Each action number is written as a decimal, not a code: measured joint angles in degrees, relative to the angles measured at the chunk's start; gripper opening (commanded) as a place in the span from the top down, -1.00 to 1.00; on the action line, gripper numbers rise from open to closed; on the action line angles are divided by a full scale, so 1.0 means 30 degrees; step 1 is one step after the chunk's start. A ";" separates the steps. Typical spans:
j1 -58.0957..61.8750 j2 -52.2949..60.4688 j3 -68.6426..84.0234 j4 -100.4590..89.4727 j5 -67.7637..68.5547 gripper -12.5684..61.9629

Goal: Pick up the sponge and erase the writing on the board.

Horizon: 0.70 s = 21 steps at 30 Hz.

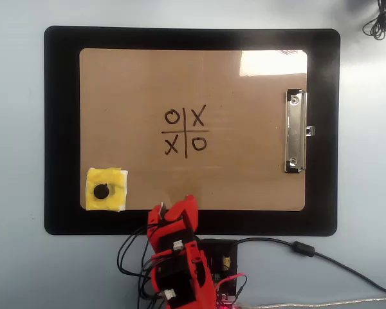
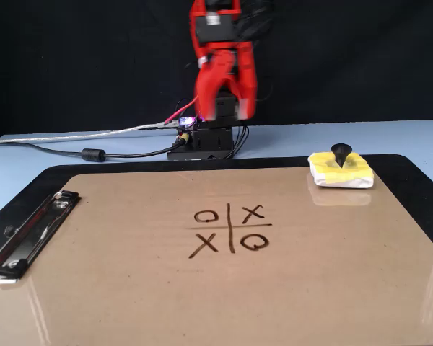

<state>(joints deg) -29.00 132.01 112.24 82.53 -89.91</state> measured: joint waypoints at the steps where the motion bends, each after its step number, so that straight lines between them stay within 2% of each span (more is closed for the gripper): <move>1: -0.2666 0.0000 0.0176 -0.1904 -0.2461 -0.24; 5: -0.8203 0.0000 0.3486 -0.8672 -0.6709 -0.24; 11: -1.0313 -0.0088 0.9229 -1.9395 -0.6182 -0.24; 17: -1.0752 -0.1699 1.0020 -2.2588 -0.2285 -0.24; 21: -1.0781 -0.3486 1.0049 -2.3643 -0.1846 -0.24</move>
<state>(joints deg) -61.35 121.55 142.38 11.60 -95.45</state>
